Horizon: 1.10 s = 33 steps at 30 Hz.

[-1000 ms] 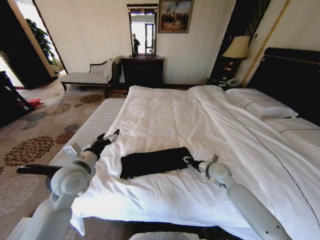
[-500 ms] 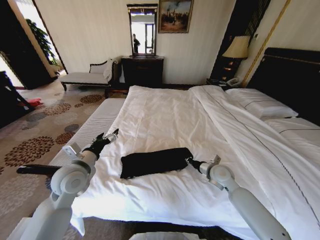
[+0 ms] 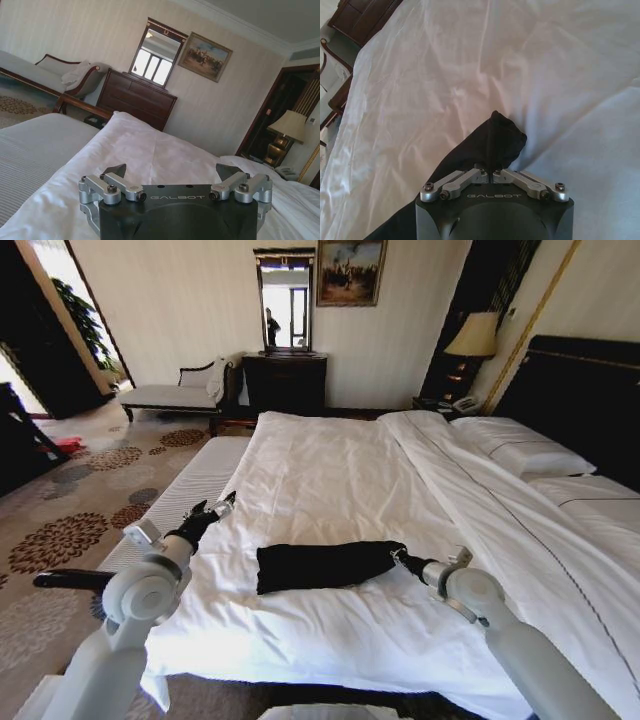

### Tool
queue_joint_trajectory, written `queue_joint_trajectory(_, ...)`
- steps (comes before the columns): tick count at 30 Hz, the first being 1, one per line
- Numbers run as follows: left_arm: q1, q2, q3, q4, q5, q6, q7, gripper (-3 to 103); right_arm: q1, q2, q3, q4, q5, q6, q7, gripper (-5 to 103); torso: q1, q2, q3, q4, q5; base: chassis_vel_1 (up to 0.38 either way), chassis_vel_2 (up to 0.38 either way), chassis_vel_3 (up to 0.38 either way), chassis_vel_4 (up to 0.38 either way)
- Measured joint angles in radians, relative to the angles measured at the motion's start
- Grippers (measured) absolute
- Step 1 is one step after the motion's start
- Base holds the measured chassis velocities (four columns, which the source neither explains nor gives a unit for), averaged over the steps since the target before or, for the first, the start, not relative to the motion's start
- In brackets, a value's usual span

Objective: Fold the clothes on the bed.

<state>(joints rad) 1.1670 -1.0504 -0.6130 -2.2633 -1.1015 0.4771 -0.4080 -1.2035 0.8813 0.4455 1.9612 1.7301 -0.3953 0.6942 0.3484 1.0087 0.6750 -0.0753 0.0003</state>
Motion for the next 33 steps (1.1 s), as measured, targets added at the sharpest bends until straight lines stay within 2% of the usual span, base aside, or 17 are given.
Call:
queue_joint_trajectory(3,-0.003,0.0,-0.003,-0.001,-0.009,-0.005,-0.001,100,0.005,0.006,-0.014,0.001,-0.025,0.003,-0.009,0,0.0,0.0,0.0,0.0,-0.0002,0.0,0.0,0.0,0.0)
queue_joint_trajectory(6,-0.01,0.002,-0.015,-0.002,-0.022,-0.018,-0.001,100,0.018,0.004,-0.056,0.025,-0.109,0.025,-0.074,0,0.0,0.0,0.0,-0.0001,-0.0003,0.0,0.0,0.0,0.0)
queue_joint_trajectory(11,-0.026,-0.001,-0.022,-0.003,-0.039,-0.028,-0.004,100,0.06,0.004,-0.126,0.055,-0.167,0.056,-0.128,0,0.0,0.0,0.0,0.0001,-0.0005,0.0,0.0,0.0,0.0)
queue_joint_trajectory(15,-0.04,-0.006,-0.023,0.008,-0.046,-0.03,-0.008,100,0.114,0.004,-0.275,0.077,-0.301,0.112,-0.269,0,0.0,0.0,0.0,0.0,-0.0005,0.0,0.0,0.0,0.0)
queue_joint_trajectory(16,-0.04,-0.006,-0.023,0.008,-0.046,-0.03,-0.008,100,0.114,0.004,-0.275,0.077,-0.301,0.112,-0.269,0,0.0,0.0,0.0,0.0,-0.0005,0.0,0.0,0.0,0.0)
queue_joint_trajectory(21,-0.038,-0.001,-0.038,0.025,-0.046,-0.031,-0.008,100,0.154,0.016,-0.431,0.014,-0.437,0.193,-0.436,0,0.0,0.0,0.0,0.0001,-0.0005,0.0,0.0,0.0,0.0)
queue_joint_trajectory(22,-0.038,-0.001,-0.038,0.025,-0.046,-0.031,-0.008,100,0.154,0.016,-0.431,0.014,-0.437,0.193,-0.436,0,0.0,0.0,0.0,0.0001,-0.0005,0.0,0.0,0.0,0.0)
queue_joint_trajectory(26,-0.045,0.012,-0.052,0.042,-0.055,-0.033,-0.008,100,0.199,0.03,-0.53,-0.042,-0.485,0.255,-0.544,0,0.0,0.0,0.0,0.0,-0.0003,0.0,0.0,0.0,0.0)
queue_joint_trajectory(27,-0.045,0.012,-0.052,0.042,-0.055,-0.033,-0.008,100,0.199,0.03,-0.53,-0.042,-0.485,0.255,-0.544,0,0.0,0.0,0.0,0.0,-0.0003,0.0,0.0,0.0,0.0)
queue_joint_trajectory(31,-0.051,0.015,-0.054,0.056,-0.056,-0.033,-0.008,100,0.232,0.028,-0.601,-0.077,-0.516,0.32,-0.676,0,0.0,0.0,0.0,0.0001,-0.0004,0.0,0.0,0.0,0.0)
queue_joint_trajectory(32,-0.051,0.015,-0.054,0.056,-0.056,-0.033,-0.008,100,0.232,0.028,-0.601,-0.077,-0.516,0.32,-0.676,0,0.0,0.0,0.0,0.0001,-0.0004,0.0,0.0,0.0,0.0)
queue_joint_trajectory(33,-0.052,0.015,-0.054,0.059,-0.056,-0.033,-0.008,100,0.242,0.026,-0.622,-0.089,-0.531,0.338,-0.723,0,0.0,0.0,0.0,0.0,-0.0005,0.0,0.0,0.0,0.0)
